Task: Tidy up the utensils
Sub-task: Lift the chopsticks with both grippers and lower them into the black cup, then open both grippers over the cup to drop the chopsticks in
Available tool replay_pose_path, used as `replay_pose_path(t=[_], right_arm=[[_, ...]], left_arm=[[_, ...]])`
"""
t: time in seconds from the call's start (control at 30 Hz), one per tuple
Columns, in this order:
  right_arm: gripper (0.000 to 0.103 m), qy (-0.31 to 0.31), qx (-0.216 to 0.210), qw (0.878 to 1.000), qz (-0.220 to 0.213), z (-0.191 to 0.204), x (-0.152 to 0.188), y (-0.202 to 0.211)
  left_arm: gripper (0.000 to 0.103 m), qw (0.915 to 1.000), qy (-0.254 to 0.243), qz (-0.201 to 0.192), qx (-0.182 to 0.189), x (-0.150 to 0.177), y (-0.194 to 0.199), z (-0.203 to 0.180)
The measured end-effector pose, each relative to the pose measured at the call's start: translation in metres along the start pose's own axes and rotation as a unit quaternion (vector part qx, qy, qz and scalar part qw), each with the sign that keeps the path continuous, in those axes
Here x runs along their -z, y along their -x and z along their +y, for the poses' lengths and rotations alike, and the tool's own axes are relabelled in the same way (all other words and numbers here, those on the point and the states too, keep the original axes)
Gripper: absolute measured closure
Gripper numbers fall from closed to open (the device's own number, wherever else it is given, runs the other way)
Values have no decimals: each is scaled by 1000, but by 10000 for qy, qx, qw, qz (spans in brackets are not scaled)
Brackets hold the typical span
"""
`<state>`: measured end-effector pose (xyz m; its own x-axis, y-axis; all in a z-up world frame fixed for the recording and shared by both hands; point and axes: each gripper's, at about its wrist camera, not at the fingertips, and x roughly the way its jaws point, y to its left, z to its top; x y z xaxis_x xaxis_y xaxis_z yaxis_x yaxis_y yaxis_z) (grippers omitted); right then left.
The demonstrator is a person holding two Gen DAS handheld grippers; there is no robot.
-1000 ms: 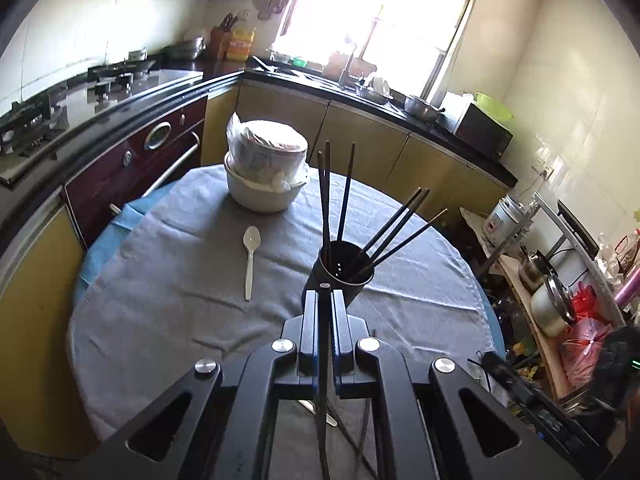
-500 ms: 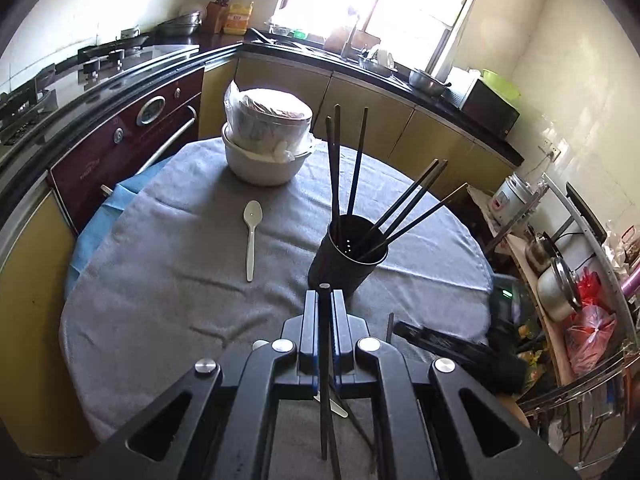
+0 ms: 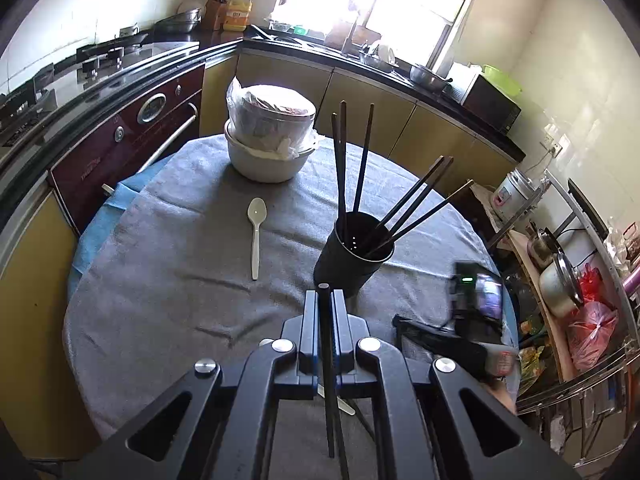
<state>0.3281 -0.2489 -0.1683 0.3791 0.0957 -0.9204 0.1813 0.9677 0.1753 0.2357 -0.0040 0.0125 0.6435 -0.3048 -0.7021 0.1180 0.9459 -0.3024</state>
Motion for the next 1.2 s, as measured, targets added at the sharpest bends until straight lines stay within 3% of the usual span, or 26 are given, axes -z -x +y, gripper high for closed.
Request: replay_pose_path(t=[0.17, 0.37, 0.57, 0.9, 1.2], right_arm=[[97, -215, -483, 9955, -784, -14, 15, 70], [97, -105, -801, 9767, -1989, -11, 44, 173], [97, 39, -1022, 9597, -2616, 1, 50, 234], [97, -63, -1286, 9377, -3227, 12, 33, 270], [97, -80, -1339, 9125, -3865, 29, -19, 282]], left_arm=[[97, 9999, 40, -106, 25, 5, 6, 2], [98, 9996, 25, -279, -59, 3, 20, -6], [98, 9981, -105, -591, -120, -12, 37, -18], [98, 9947, -226, -1006, 58, -63, 55, -40], [98, 9882, -402, -1473, 104, -121, 57, -57]])
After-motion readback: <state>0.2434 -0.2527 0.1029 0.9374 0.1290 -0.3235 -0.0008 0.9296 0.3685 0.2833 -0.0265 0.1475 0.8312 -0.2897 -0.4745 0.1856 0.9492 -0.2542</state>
